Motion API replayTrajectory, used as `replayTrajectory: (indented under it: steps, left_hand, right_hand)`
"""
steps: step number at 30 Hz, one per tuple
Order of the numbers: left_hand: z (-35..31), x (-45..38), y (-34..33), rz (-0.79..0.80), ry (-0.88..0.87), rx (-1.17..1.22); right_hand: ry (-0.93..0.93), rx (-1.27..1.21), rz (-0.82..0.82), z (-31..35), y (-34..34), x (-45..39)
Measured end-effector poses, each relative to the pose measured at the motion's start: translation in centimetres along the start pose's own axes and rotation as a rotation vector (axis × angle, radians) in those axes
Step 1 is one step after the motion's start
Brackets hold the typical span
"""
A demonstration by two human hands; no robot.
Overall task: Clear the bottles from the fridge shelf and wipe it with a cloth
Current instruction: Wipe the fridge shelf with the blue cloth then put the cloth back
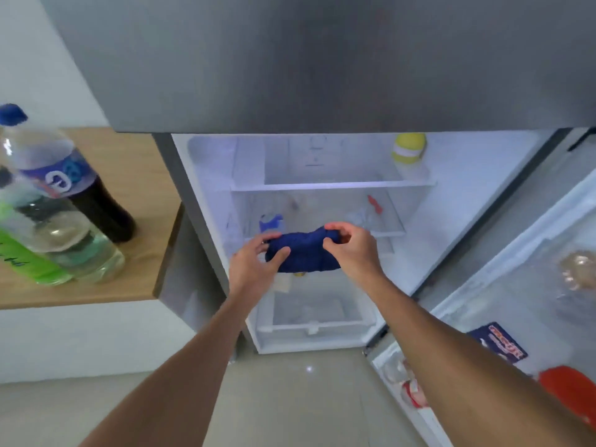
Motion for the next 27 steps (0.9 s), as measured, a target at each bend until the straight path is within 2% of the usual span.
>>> replayTrajectory:
  steps: [4, 8, 11, 12, 14, 16, 17, 18, 20, 22, 25, 27]
  left_hand:
    - [1.1, -7.8, -7.5, -0.019, -0.008, 0.080]
    - [2.1, -14.4, -13.2, -0.039, -0.108, 0.065]
    - [3.0, -18.0, -16.2, 0.049, -0.067, 0.030]
    - [3.2, -18.9, -16.8, 0.059, -0.057, -0.060]
    - [3.9, -20.5, -16.5, -0.009, -0.073, -0.396]
    - [5.1, -21.6, -15.7, -0.076, -0.151, -0.762]
    - [5.7, -22.0, -15.7, -0.074, -0.221, -0.887]
    - [6.3, -22.4, -15.8, -0.039, -0.279, -0.985]
    - [7.8, -23.1, -16.3, 0.101, -0.296, -1.056]
    - [8.9, -23.8, -16.8, 0.193, -0.251, -1.063]
    - [9.3, -24.1, -16.8, 0.160, -0.284, -1.068]
    - [9.3, -24.2, -16.7, 0.173, -0.298, -1.059]
  right_hand:
    - [0.006, -0.030, -0.049, -4.9, 1.1, -8.5]
    - [0.033, -0.061, -0.128, -9.1, 1.1, -15.5]
    - [0.014, -0.048, -0.162, -11.6, 1.2, -18.9]
    - [-0.005, 0.007, -0.170, -12.8, 1.2, -19.8]
    - [0.004, 0.346, -0.261, -14.6, 1.3, -20.9]
    - [0.214, 0.556, -0.375, -14.2, 0.2, -20.9]
    - [0.347, 0.567, -0.337, -13.6, -1.2, -20.9]
    - [0.420, 0.580, -0.222, -13.3, -3.0, -21.3]
    - [0.356, 0.707, 0.069, -13.5, -6.7, -22.2]
    - [0.255, 0.869, 0.196, -14.5, -8.6, -22.5]
    - [0.249, 0.924, 0.135, -16.2, -7.2, -20.5]
    - [0.156, 0.968, 0.053, -18.0, -4.4, -20.2]
Point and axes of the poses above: each hand's wrist, its own x-axis away from the middle knuckle, its own y-axis out of the back of the hand, z = x × y, the point moved 5 cm from there along -x, towards the middle knuckle, and after that the axes turned 4 degrees about -x, right-handed, at the moved point
